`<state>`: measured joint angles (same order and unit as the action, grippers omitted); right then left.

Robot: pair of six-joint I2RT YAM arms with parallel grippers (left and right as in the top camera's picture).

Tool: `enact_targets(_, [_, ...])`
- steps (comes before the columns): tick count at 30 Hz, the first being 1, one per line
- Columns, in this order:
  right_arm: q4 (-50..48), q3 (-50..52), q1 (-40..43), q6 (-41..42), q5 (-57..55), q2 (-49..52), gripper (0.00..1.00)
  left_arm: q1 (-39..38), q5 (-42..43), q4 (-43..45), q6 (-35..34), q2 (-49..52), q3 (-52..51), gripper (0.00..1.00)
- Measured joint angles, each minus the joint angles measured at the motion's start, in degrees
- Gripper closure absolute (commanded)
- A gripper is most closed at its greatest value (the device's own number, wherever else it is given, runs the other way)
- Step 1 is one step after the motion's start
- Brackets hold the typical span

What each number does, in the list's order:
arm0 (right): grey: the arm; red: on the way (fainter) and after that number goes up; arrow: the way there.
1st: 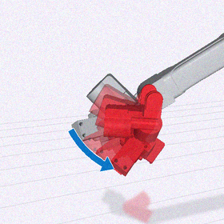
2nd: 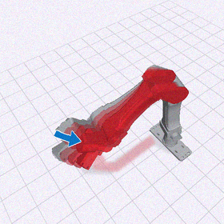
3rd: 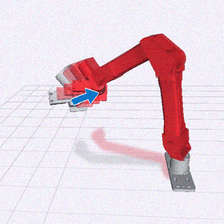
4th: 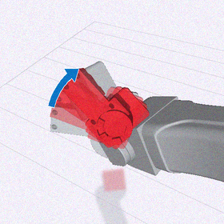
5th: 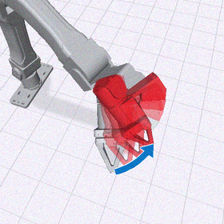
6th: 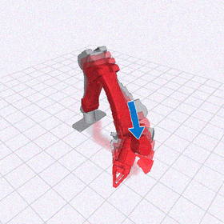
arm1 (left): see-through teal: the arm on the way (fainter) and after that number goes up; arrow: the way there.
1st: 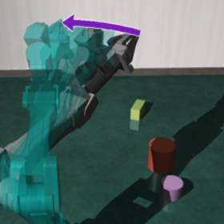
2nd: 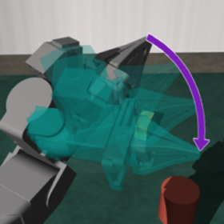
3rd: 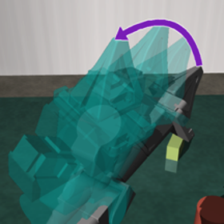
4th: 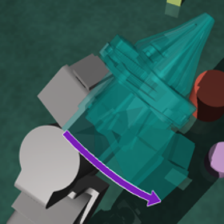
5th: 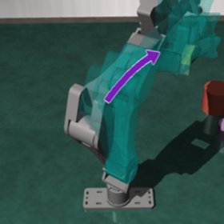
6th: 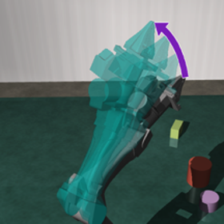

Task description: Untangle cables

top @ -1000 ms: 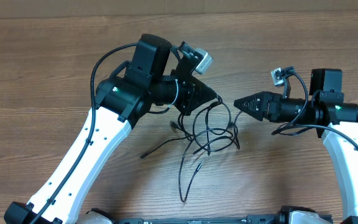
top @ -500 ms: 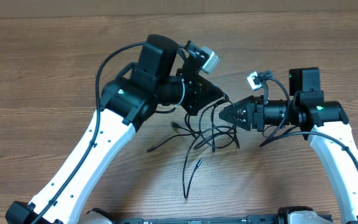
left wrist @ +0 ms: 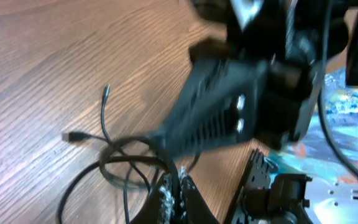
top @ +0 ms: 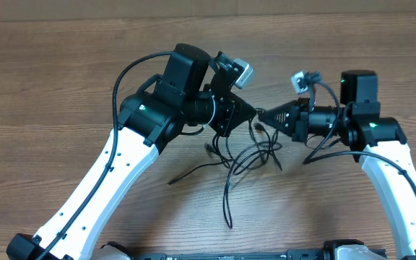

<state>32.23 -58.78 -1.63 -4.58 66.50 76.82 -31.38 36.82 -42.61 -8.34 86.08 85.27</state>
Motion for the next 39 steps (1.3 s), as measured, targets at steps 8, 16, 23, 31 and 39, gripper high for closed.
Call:
enact_targets(8, [-15.76,0.0,4.28,15.56,3.3,0.02,0.96,-0.59,1.33,-1.07,2.01,0.0,0.0,0.96])
enact_targets(16, [-22.6,0.0,4.26,26.69,4.83,0.02,0.96,-6.84,1.97,-0.92,6.78,0.0,0.0,0.96])
enact_targets(23, [-22.67,0.0,4.85,33.88,0.92,0.02,0.96,-11.17,1.97,-0.94,10.82,0.0,0.0,0.96])
enact_targets(31, [-19.28,0.0,5.88,38.29,-6.19,0.0,0.96,-13.18,2.8,-1.11,13.4,0.0,0.0,0.96])
enact_targets(39, [-9.66,0.0,6.05,39.95,-18.78,0.02,0.96,-13.29,10.12,-1.6,18.49,0.0,0.0,0.96])
